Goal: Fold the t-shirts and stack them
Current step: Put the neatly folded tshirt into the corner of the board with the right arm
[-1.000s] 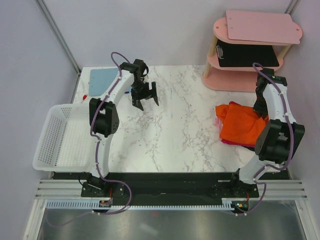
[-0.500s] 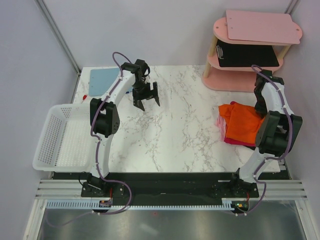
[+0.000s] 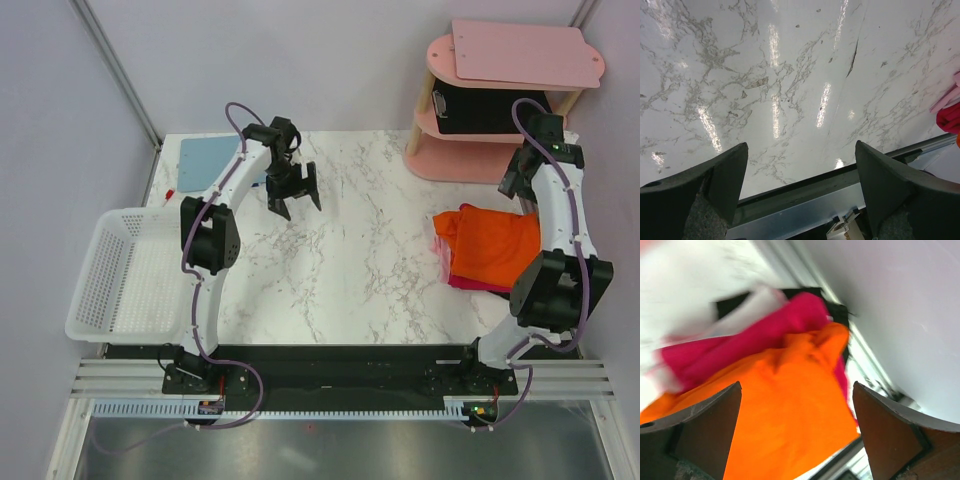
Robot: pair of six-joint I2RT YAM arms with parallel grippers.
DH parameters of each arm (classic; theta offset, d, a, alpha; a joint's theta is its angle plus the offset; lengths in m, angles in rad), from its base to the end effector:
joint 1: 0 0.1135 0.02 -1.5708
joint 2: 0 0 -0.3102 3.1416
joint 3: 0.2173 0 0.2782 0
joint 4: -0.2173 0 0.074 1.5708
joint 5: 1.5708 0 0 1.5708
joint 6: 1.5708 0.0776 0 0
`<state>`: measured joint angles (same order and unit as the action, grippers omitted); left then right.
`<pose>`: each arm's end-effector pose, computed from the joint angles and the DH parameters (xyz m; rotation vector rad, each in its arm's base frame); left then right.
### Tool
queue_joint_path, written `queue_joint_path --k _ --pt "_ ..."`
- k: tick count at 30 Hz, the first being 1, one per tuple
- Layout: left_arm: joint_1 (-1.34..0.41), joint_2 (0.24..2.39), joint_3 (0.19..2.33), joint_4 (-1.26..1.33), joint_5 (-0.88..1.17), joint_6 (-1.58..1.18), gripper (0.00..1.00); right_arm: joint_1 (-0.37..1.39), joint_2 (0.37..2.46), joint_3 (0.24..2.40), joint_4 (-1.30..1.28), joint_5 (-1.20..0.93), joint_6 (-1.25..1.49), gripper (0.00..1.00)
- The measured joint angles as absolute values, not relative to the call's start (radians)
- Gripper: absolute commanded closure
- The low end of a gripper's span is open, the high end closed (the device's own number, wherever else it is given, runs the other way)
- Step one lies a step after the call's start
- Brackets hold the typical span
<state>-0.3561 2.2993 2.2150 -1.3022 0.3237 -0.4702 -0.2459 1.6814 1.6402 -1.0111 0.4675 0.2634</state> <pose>0.4875 -0.2077 0.2368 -0.1280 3.0487 -0.5695 0.3786 -0.1311 0.3461 0.8008 2.4352 -0.6032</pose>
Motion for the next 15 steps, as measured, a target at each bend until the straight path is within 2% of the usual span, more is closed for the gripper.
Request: queue_joint_path --k 4,6,8,9,10,15 --pt "-0.360 2.315 2.233 -1.301 0.324 -0.478 0.06 -0.174 1.644 1.650 -0.980 0.367 0.257 0.02" --pt "-0.363 2.325 2.236 -1.299 0.324 -0.480 0.06 -0.110 1.650 1.650 -0.971 0.313 0.248 0.08" --pt "-0.367 2.332 2.238 -1.299 0.324 -0.483 0.06 -0.045 1.667 1.650 -0.965 0.263 0.236 0.43" --pt "-0.369 2.336 2.238 -1.299 0.324 -0.484 0.06 -0.004 1.682 1.650 -0.958 0.224 0.230 0.97" --pt "-0.369 2.337 2.238 -1.299 0.324 -0.484 0.06 0.026 1.700 1.650 -0.954 0.192 0.217 1.00" --pt "-0.373 2.342 2.239 -1.299 0.324 -0.486 0.06 0.114 1.811 1.634 -0.958 0.071 0.212 1.00"
